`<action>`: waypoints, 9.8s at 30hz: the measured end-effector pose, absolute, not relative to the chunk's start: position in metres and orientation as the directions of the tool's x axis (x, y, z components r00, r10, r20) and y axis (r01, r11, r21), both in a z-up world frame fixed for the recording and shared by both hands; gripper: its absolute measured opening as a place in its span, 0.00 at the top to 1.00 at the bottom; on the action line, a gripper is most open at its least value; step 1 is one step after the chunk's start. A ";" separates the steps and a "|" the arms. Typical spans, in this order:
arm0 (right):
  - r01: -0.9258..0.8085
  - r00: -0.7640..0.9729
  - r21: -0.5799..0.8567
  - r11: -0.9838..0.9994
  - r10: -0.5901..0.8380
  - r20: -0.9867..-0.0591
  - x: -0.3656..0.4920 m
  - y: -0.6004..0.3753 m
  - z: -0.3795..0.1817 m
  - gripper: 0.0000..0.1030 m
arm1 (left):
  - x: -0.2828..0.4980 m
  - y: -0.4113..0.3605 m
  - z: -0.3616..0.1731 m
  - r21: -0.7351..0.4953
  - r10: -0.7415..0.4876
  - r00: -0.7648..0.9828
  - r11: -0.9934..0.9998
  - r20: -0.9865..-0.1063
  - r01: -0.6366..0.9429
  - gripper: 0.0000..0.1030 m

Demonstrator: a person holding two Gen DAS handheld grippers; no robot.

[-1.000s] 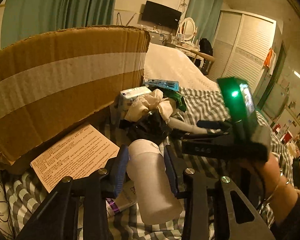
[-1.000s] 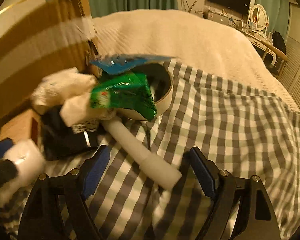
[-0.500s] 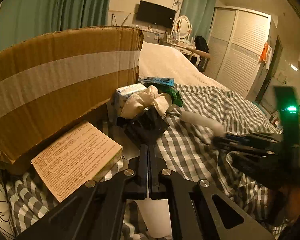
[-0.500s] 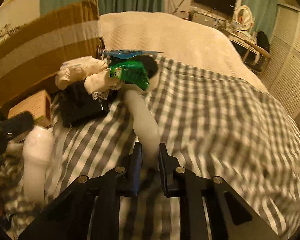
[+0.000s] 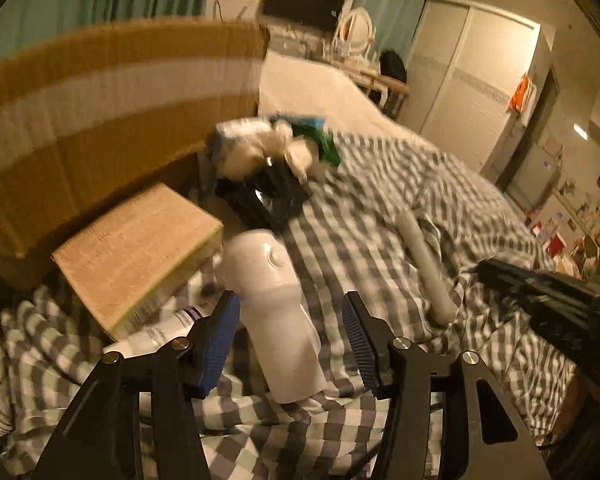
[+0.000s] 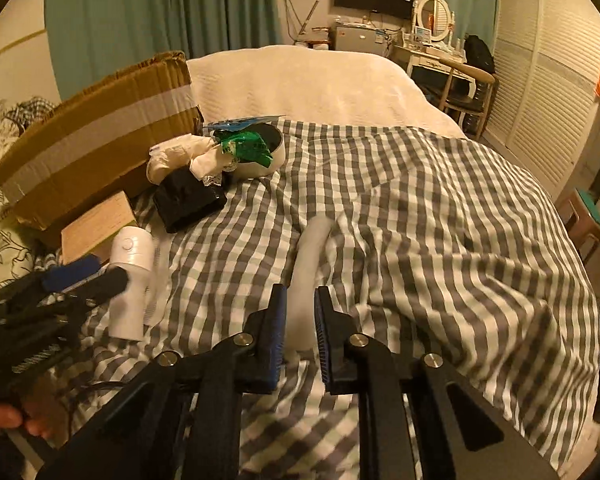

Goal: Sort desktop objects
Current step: 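Grasp the white rod with the right tool while the left holds the bottle, then carry the bottle and white rod over the cardboard box and release both, then grasp the beige printed box with the left tool, then lift the beige printed box with the left tool, then grasp the clear comb with the right tool while the left holds the beige box, then carry the beige box and comb over the cardboard box and release both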

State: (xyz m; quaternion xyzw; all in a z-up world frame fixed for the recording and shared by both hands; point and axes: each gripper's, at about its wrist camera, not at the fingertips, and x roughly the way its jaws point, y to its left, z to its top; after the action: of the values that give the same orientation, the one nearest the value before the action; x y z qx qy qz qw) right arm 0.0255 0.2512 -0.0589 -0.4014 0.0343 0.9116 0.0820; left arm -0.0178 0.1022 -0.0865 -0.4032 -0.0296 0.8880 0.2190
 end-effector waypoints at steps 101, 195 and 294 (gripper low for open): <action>0.016 -0.769 0.175 -0.984 -0.124 -0.627 0.008 0.205 -0.040 0.37 | -0.039 0.054 -0.061 -0.096 0.250 -0.719 -0.964 -0.649 -0.248 0.02; -0.179 -0.713 0.294 -0.939 -0.082 -0.696 0.004 0.256 -0.083 0.33 | -0.067 0.122 -0.097 -0.047 0.487 -0.486 -0.739 -0.726 -0.672 0.04; 0.045 -0.836 0.251 -0.967 -0.174 -0.521 -0.033 0.194 0.020 0.75 | -0.028 0.016 0.060 -0.169 0.373 -0.863 -0.927 -0.340 -0.335 0.27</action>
State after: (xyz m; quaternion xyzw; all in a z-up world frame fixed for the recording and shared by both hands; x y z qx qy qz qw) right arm -0.0331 0.1945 0.0198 -0.2809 0.1152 0.9511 -0.0576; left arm -0.0283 0.0163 0.0603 -0.1863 -0.0521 0.9638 0.1837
